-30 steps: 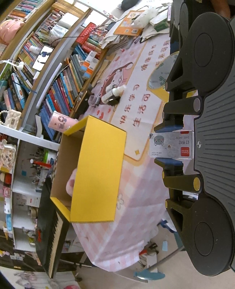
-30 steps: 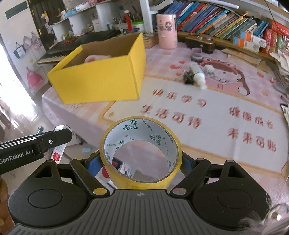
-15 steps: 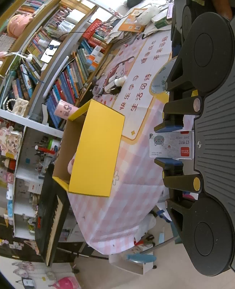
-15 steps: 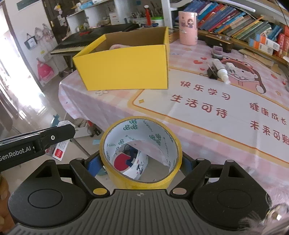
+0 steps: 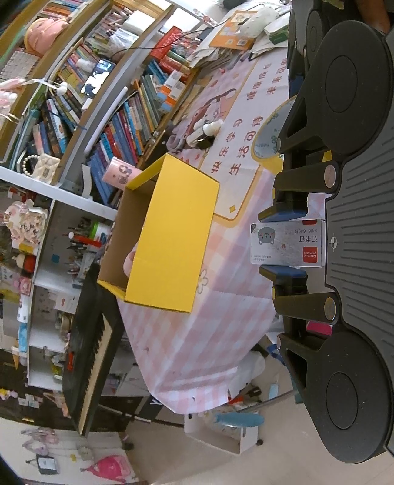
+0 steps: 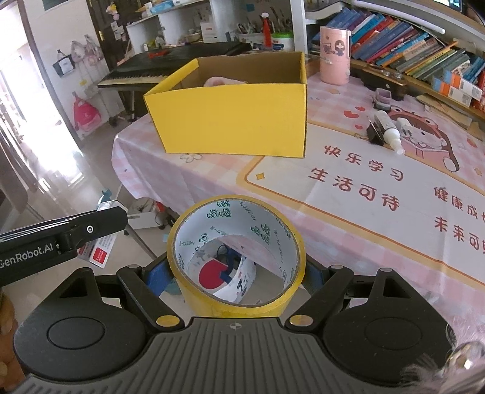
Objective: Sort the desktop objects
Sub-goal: 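Lift and carry card with left tool while right tool carries tape toward box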
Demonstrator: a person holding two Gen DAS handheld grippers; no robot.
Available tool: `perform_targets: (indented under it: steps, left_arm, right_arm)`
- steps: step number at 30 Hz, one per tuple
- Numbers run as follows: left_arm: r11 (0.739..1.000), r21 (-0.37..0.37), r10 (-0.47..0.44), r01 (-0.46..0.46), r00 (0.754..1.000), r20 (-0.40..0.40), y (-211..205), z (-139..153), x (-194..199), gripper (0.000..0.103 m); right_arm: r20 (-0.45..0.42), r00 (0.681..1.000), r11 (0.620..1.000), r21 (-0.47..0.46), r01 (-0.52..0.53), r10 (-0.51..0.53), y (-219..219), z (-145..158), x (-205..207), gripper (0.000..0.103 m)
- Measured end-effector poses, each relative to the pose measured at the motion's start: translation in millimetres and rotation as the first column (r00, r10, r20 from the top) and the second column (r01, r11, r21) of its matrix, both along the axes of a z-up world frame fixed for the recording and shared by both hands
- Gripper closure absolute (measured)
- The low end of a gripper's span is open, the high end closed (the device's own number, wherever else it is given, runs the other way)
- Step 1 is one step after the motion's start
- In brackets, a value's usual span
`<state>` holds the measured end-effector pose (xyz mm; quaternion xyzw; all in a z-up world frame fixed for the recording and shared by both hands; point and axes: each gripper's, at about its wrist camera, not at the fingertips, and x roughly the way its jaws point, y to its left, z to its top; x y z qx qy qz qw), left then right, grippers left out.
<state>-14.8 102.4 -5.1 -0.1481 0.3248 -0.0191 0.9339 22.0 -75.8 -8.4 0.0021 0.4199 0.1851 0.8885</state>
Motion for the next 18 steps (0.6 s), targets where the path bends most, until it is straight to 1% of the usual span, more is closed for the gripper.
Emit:
perform_targets:
  steps: [18]
  left_arm:
    - [1.0, -0.003, 0.011, -0.011, 1.0, 0.02, 11.4, 4.2, 6.1, 0.075]
  right_arm:
    - [0.018, 1.0, 1.0, -0.001, -0.008, 0.008, 12.2, 6.5, 6.2, 0.02]
